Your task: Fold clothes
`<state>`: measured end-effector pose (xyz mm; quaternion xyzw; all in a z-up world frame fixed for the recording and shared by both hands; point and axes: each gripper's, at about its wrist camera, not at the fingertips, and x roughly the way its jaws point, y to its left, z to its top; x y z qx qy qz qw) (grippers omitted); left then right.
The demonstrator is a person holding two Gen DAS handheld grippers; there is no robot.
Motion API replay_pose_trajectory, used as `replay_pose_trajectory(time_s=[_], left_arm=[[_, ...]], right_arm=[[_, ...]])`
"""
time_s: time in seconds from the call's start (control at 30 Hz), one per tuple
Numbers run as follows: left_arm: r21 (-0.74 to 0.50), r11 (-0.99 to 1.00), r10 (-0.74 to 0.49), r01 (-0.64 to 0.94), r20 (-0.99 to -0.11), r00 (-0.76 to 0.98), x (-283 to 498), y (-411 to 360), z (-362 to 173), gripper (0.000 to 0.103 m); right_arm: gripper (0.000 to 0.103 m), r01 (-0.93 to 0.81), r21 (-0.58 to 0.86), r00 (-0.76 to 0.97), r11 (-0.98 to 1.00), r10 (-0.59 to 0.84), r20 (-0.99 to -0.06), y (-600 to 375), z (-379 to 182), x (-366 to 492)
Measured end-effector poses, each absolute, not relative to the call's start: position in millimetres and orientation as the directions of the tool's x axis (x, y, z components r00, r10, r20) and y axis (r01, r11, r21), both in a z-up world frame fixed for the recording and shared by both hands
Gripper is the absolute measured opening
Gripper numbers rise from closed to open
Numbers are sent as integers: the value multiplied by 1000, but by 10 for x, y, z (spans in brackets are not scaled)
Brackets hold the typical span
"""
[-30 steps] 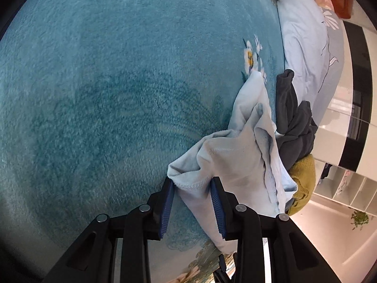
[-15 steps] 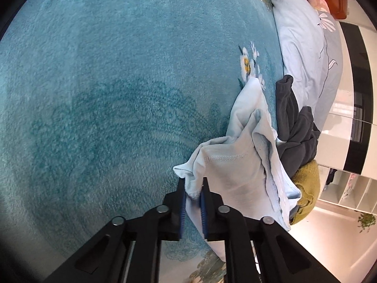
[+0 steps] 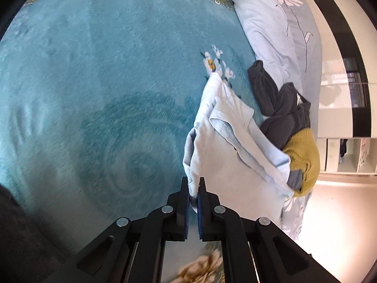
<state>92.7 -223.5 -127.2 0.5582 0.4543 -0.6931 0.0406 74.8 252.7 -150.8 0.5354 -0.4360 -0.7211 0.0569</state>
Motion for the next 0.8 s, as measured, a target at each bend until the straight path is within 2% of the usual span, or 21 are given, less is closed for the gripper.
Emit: replay_pose_trajectory(time_s=[0.2,0.5,0.63,0.8], left_arm=[[-548,-635,480,545,-832,-276,1269,-2119,-1257,6],[-440,-797,385,413,-898,-215,1369,-1849,-1075,7],[-430,-822,383,374,-903,-197,1330,-1796,-1052,9],[-415,-813,373,408,-910,-183,1340,-1937,-1067,12]], right_arm=[[7,-408,641,-364,-650,-528,-767,2546,-1401,1066],[7,-464,578,-290,-671,-502,-815,2709,-1600,1493],[9,-497,567,-247,-657,-519,-818,2749,-1759,1534],[10,-507,499,-196,-703,-470,-861,2844,-1813,1520]])
